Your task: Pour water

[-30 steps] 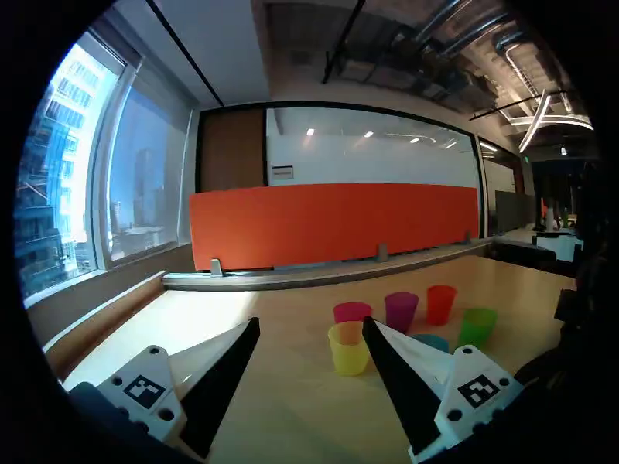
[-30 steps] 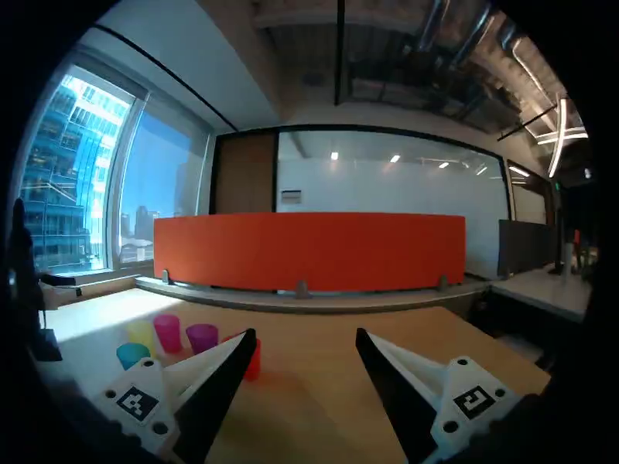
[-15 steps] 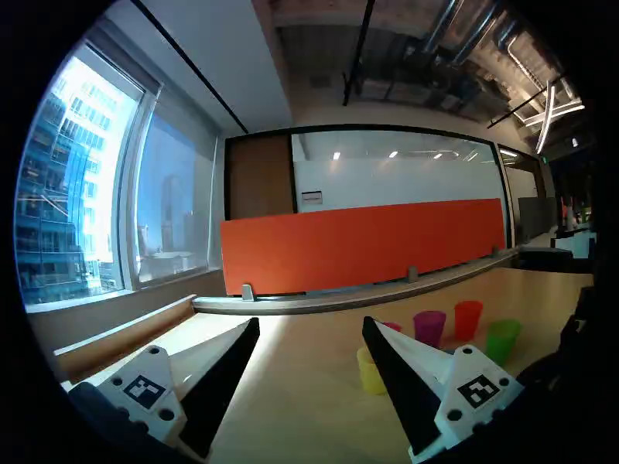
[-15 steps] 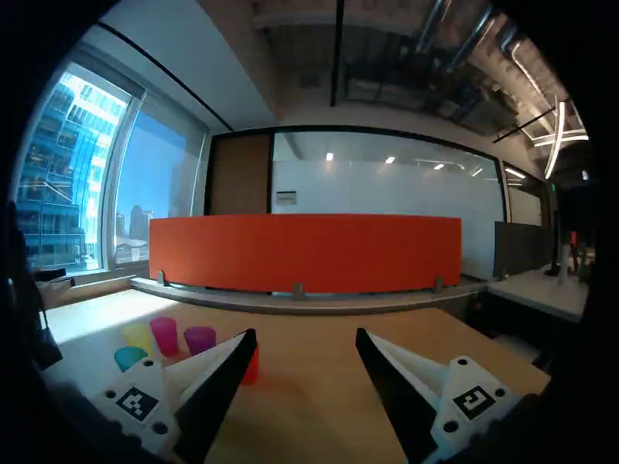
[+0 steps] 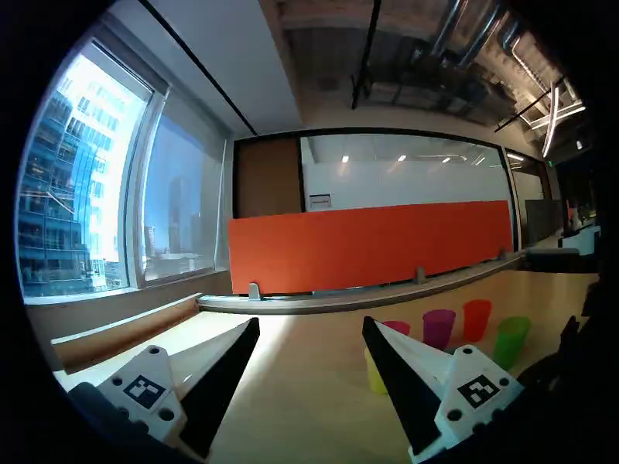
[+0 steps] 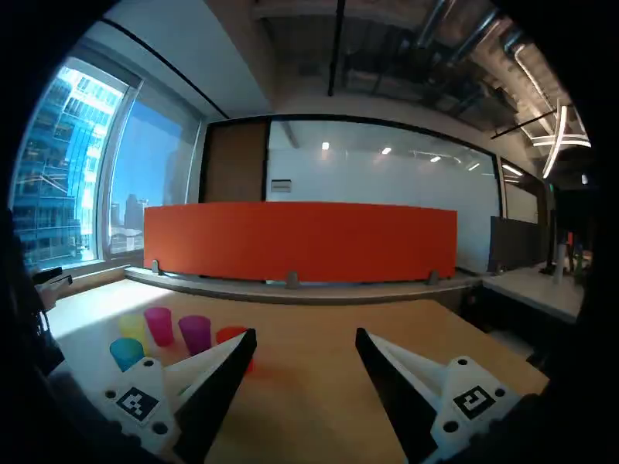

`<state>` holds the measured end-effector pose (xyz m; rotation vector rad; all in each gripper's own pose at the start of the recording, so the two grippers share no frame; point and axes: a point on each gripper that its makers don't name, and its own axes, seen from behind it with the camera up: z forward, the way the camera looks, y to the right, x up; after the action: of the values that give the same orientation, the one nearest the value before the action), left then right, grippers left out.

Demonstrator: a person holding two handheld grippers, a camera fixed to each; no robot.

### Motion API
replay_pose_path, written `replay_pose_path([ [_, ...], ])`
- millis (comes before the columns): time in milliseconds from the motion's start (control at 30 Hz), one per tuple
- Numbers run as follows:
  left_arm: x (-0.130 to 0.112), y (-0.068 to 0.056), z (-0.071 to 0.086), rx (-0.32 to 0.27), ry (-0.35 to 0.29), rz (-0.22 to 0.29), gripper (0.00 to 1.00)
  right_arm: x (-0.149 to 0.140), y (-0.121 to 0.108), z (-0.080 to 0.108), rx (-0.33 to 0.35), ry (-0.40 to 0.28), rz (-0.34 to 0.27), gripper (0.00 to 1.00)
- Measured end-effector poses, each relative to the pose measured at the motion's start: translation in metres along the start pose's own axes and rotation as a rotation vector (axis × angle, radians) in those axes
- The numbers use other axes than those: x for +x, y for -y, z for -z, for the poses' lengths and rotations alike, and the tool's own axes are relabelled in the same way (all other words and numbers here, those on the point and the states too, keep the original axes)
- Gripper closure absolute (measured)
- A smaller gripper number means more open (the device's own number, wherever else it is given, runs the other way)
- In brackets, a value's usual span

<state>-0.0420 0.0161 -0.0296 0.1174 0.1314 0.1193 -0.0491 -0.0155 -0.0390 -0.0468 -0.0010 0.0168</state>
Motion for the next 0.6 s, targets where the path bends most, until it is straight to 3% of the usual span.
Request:
replay_pose_path([
  [600, -0.038, 0.012, -0.01, 0.003, 0.04, 0.025, 0.01, -0.004, 0.007, 0.0, -0.002, 0.031, -0.011, 0.0],
])
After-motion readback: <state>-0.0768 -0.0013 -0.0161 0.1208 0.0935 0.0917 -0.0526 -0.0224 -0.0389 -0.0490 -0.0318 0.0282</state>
